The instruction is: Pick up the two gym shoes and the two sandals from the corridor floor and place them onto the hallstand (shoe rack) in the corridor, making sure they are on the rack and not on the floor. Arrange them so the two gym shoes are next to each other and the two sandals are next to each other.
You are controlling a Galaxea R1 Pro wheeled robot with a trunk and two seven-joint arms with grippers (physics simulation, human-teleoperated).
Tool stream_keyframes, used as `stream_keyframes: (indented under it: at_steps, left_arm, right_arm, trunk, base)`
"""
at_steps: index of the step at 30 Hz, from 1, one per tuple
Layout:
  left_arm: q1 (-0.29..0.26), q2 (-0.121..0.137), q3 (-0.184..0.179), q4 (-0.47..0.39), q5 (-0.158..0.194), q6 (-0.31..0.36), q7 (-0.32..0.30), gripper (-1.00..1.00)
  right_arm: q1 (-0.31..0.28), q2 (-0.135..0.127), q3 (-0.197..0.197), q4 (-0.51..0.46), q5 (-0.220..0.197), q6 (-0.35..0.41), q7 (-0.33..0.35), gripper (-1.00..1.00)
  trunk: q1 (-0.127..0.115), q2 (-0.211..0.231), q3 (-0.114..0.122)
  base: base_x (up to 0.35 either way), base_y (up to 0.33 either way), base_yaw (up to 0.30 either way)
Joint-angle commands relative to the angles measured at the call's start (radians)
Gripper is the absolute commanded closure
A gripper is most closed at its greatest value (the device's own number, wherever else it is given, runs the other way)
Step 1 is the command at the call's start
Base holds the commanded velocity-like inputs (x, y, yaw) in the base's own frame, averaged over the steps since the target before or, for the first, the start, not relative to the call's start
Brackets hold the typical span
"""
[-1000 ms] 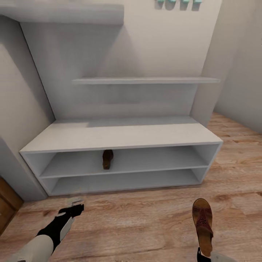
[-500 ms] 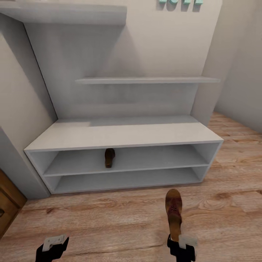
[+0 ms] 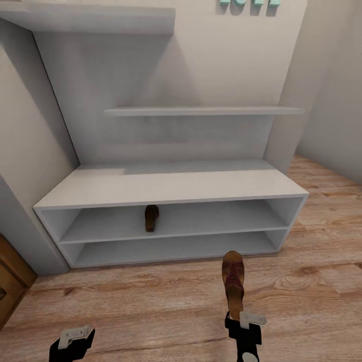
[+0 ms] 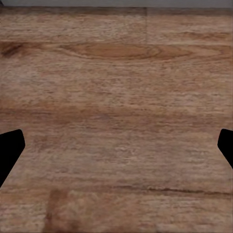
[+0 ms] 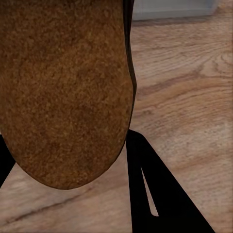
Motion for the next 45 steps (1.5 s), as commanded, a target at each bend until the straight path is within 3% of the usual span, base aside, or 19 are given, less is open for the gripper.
stream_keyframes:
  at_steps: [1, 33, 45]
  left_arm:
    - [-0.001, -0.001, 0.004, 0.001, 0.008, -0.001, -0.01, -1.0]
    - [-0.001, -0.004, 0.003, 0.001, 0.01, -0.001, -0.01, -1.0]
    - [-0.001, -0.004, 0.002, 0.001, 0.01, -0.001, -0.011, -1.0]
  right_arm:
    - [-0.001, 0.002, -0.005, 0.0, 0.007, -0.003, -0.001, 1.0]
    - [-0.001, 0.003, -0.004, -0.002, 0.003, -0.001, -0.001, 1.0]
    - [-0.002, 0.015, -0.002, -0.031, 0.004, 0.042, -0.002, 1.0]
  trunk:
    - [0.0, 0.0, -0.001]
    - [0.0, 0.0, -0.001]
    - [0.0, 0.0, -0.001]
  base:
    - [0.0, 0.045, 0.0]
    - [0.0, 0.268, 0.0]
    - [0.0, 0.051, 0.0]
